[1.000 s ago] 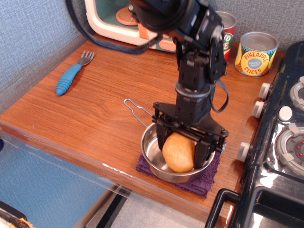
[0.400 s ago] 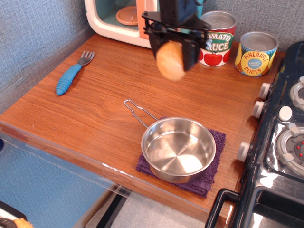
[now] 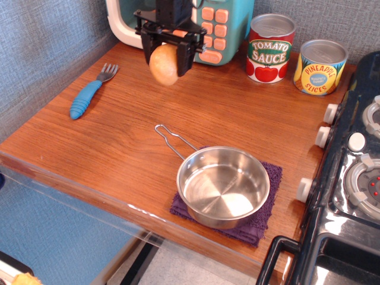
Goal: Take the potato out of the pot and put it in front of the microwave.
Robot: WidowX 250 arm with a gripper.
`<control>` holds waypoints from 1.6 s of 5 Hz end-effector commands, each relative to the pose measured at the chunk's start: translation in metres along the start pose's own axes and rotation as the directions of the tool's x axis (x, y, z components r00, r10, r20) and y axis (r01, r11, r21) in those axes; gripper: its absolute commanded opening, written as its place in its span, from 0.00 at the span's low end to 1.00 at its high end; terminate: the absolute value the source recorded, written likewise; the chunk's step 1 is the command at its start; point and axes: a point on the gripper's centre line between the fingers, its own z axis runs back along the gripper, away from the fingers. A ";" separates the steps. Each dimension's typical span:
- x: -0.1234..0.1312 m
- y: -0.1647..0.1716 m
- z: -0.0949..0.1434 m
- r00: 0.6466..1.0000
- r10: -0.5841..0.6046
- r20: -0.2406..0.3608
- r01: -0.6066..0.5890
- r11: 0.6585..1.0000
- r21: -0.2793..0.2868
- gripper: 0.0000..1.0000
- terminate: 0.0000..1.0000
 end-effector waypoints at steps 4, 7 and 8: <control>-0.018 0.024 -0.028 0.995 0.009 -0.102 -0.008 1.000 0.012 1.00 0.00; -0.018 0.013 0.042 0.997 -0.059 0.057 0.058 0.998 0.024 1.00 0.00; -0.026 0.011 0.071 0.991 -0.085 0.105 0.080 0.996 0.046 1.00 0.00</control>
